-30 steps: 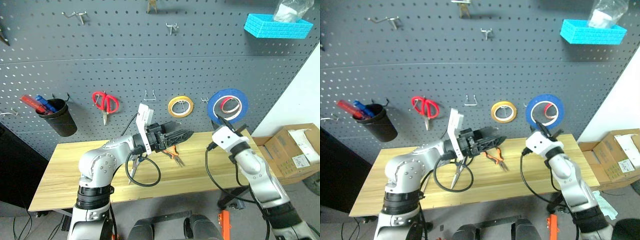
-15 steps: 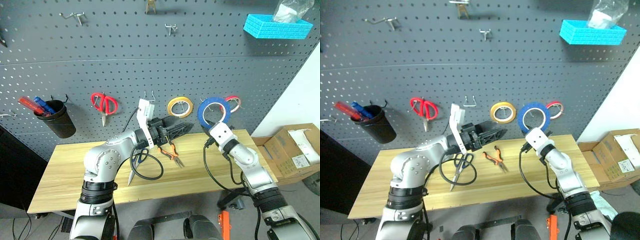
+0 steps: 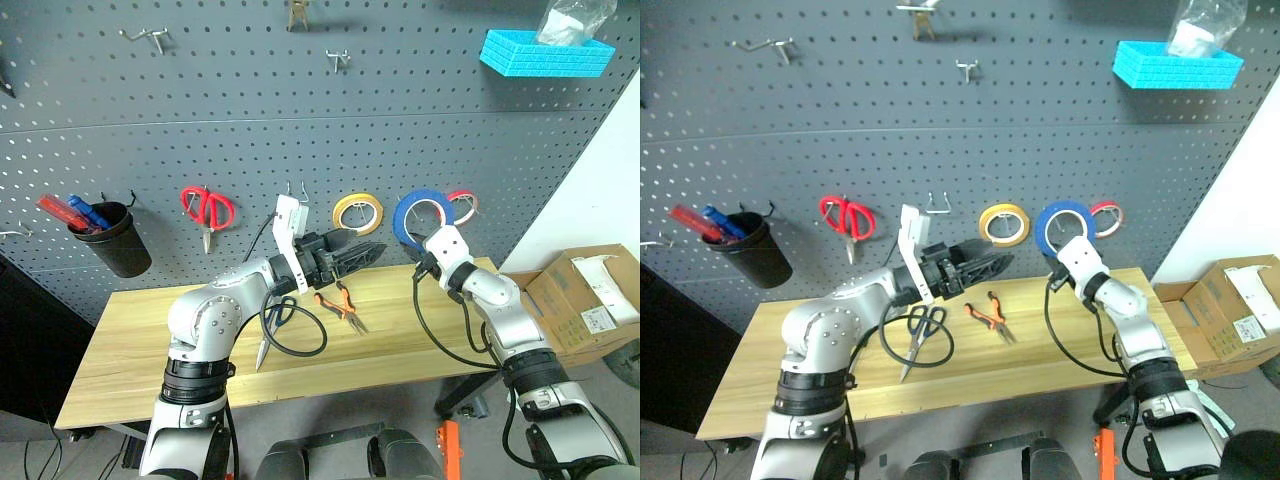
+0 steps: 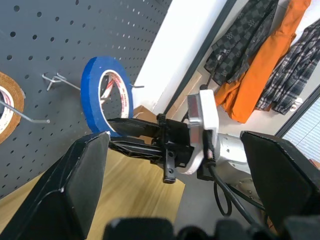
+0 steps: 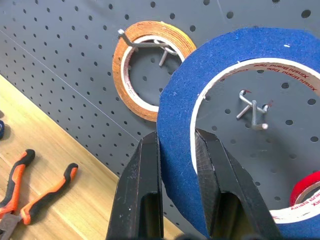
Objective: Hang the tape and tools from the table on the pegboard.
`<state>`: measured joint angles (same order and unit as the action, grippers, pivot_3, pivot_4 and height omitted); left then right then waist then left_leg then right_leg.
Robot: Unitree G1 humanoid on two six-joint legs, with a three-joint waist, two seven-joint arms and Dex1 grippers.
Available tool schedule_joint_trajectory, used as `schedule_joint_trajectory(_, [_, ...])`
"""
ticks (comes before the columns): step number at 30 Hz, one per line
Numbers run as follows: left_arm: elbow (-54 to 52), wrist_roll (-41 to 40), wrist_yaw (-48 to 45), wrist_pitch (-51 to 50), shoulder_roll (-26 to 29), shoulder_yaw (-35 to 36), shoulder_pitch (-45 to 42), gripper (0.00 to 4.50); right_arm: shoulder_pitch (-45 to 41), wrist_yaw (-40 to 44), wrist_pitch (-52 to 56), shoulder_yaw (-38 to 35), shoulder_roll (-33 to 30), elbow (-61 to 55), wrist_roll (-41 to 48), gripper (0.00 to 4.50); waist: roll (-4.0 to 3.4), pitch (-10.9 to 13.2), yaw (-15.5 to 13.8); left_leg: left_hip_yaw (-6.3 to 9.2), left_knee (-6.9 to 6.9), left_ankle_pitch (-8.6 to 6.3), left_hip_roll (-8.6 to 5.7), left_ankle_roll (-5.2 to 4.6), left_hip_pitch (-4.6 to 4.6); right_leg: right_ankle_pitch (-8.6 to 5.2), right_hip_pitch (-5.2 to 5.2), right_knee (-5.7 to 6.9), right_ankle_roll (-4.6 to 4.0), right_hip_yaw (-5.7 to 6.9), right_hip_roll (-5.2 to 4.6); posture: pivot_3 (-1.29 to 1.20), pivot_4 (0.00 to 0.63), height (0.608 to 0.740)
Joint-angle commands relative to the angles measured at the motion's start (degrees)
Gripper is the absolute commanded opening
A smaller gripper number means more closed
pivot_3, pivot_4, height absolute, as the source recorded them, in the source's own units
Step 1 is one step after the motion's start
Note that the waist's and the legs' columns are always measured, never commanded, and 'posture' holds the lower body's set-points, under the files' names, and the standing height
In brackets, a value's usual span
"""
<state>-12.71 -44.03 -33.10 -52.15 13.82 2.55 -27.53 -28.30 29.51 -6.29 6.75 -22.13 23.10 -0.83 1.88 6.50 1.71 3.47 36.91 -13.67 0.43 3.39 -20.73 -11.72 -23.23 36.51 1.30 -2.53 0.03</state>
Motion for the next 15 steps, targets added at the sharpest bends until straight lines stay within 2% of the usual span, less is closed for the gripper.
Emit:
schedule_joint_trajectory(1, [-0.74, -0.13, 0.02, 1.10, 0.01, -0.18, -1.17, 4.50, -1.93, 1.94, 2.10, -2.04, 0.02, 0.12, 2.53, 1.28, 0.00, 0.00, 0.01, 0.00, 0.00, 0.00, 0.00, 0.00, 0.00, 0.07, 0.00, 0.01, 0.12, 0.00, 0.00, 0.07, 0.000, 0.740])
schedule_joint_trajectory(3, [-0.83, -0.18, 0.10, 1.02, -0.02, -0.18, -1.06, 4.50, -1.95, 2.45, 3.18, -2.21, 0.02, 0.23, 2.69, 1.78, 0.00, 0.00, 0.00, 0.00, 0.00, 0.00, 0.00, 0.00, 0.00, 0.08, 0.00, 0.02, 0.13, 0.00, 0.01, 0.07, 0.005, 0.740])
schedule_joint_trajectory(10, [-1.37, -0.31, 0.40, 0.87, -0.09, -0.18, -0.55, 4.50, -0.24, 2.35, 5.41, -2.59, 0.19, -1.85, 3.05, 4.27, 0.00, 0.00, 0.01, -0.05, 0.05, 0.00, 0.00, 0.00, 0.13, 0.04, -0.01, 0.25, 0.08, -0.07, 0.02, 0.08, 0.008, 0.740])
schedule_joint_trajectory(11, [-1.44, -0.32, 0.46, 0.87, -0.09, -0.16, -0.48, 4.50, 0.26, 2.32, 5.76, -2.54, 0.18, -2.49, 3.03, 4.48, 0.00, 0.00, 0.01, -0.05, 0.05, 0.00, 0.00, 0.00, 0.15, 0.00, -0.01, 0.27, 0.01, -0.08, 0.03, 0.08, 0.008, 0.740])
schedule_joint_trajectory(15, [-1.60, -0.35, 0.73, 0.84, 0.06, 0.02, -0.04, 4.50, 3.79, 2.33, 8.60, -2.30, 0.17, -7.16, 3.33, 4.48, 0.00, 0.00, -0.01, -0.06, 0.05, 0.00, 0.01, 0.00, 0.17, -0.09, -0.01, 0.32, -0.14, -0.09, 0.03, 0.08, 0.011, 0.740])
